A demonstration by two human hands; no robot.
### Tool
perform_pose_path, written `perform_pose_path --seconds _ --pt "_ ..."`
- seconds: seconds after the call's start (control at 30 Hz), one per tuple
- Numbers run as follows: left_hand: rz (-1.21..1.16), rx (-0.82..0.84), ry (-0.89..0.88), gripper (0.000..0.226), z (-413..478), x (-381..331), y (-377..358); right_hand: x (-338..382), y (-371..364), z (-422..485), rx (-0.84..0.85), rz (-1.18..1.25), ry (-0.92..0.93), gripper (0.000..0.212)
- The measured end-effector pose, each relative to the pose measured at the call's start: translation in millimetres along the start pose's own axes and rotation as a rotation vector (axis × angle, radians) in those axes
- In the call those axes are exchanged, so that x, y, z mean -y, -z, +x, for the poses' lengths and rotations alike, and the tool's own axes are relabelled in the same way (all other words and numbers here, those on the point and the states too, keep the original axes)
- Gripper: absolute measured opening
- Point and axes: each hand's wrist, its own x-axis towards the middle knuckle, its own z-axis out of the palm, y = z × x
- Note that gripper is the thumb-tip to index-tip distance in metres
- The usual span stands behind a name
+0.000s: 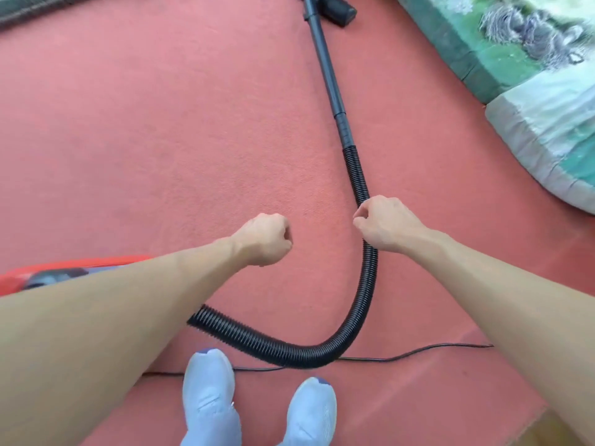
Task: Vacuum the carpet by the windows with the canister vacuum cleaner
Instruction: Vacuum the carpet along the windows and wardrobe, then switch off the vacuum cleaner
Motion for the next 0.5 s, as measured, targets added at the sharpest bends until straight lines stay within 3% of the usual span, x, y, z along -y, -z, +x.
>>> perform_pose_path --seconds 0.27,0.4,0.5 --pt "0.435 -0.025 -0.004 0.019 -203.6 34.5 113.6 122.1 109.8 -111.5 -0.036 -0.308 0.356 0.018" --pt "0.435 -0.003 0.042 0.018 -301.7 74.1 117.4 173.2 116.1 -158.0 -0.023 -0.461 0.52 0.017" --pt "0.372 -0.012 0.171 0.017 -364.6 129.7 106.9 204.0 100.1 -180.7 -0.022 -0.522 0.585 0.022"
